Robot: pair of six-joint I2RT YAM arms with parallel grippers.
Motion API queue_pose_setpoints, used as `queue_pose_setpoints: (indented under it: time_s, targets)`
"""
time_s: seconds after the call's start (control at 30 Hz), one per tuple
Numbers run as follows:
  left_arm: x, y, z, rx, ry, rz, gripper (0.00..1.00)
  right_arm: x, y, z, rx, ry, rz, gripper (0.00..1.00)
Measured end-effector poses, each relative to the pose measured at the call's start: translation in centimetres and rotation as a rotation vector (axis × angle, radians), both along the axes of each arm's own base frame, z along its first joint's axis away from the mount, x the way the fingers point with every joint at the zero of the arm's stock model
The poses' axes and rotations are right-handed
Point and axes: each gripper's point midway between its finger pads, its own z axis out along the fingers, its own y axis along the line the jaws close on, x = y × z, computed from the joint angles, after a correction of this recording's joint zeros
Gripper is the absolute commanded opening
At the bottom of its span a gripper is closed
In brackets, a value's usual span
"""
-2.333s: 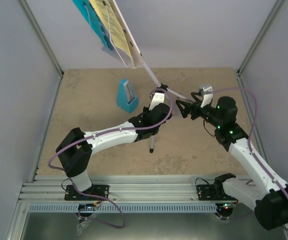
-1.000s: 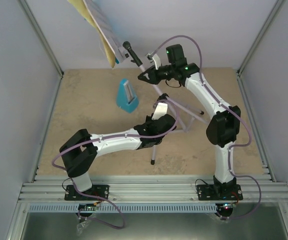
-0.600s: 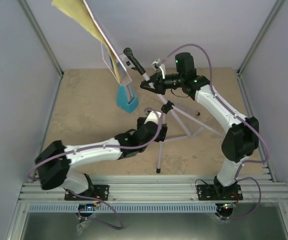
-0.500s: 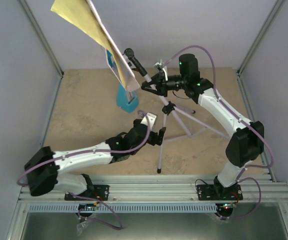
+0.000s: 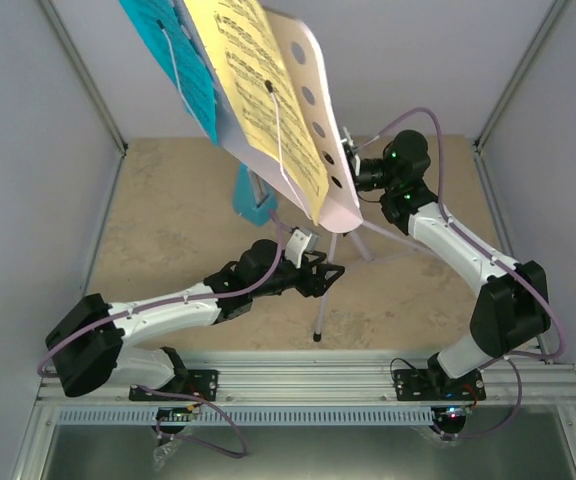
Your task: Pack up the instrument practice props
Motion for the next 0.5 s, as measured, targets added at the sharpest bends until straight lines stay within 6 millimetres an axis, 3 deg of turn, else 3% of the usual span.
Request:
queue_pose_setpoints:
  time_s: [0.1,0.3,0.33,0.43,0.5]
  targets:
    - [-0.4,-1.2,-0.7,-0.021,0.033,-0.069,0.46,-0.8,-0.3,0.3,0.021,-0.018,0.028,0.01]
    - [-0.9,-1.9,0.0,-0.071,0.034,-0.125,0.39,-2.3,-1.0,0.9,0.044,-0.049,0.064,0.01]
    - [-0.9,-2.0,0.2,-0.08,0.03,-0.13,0.33,-2.5,-1.0,1.0,0.044,-0.053,0.07,0.0]
    - [-0.7,-2.0,0.7,-0.102,0.025,-0.13,0.05,-3.2,-1.3,1.2,0.044,-0.066,0.091,0.01]
    - [-0.9,-2.1,0.8,-0.088,-0.023,-0.157,0.0,-3.5,-1.4,1.1,0.043,-0.07,0.099,0.0]
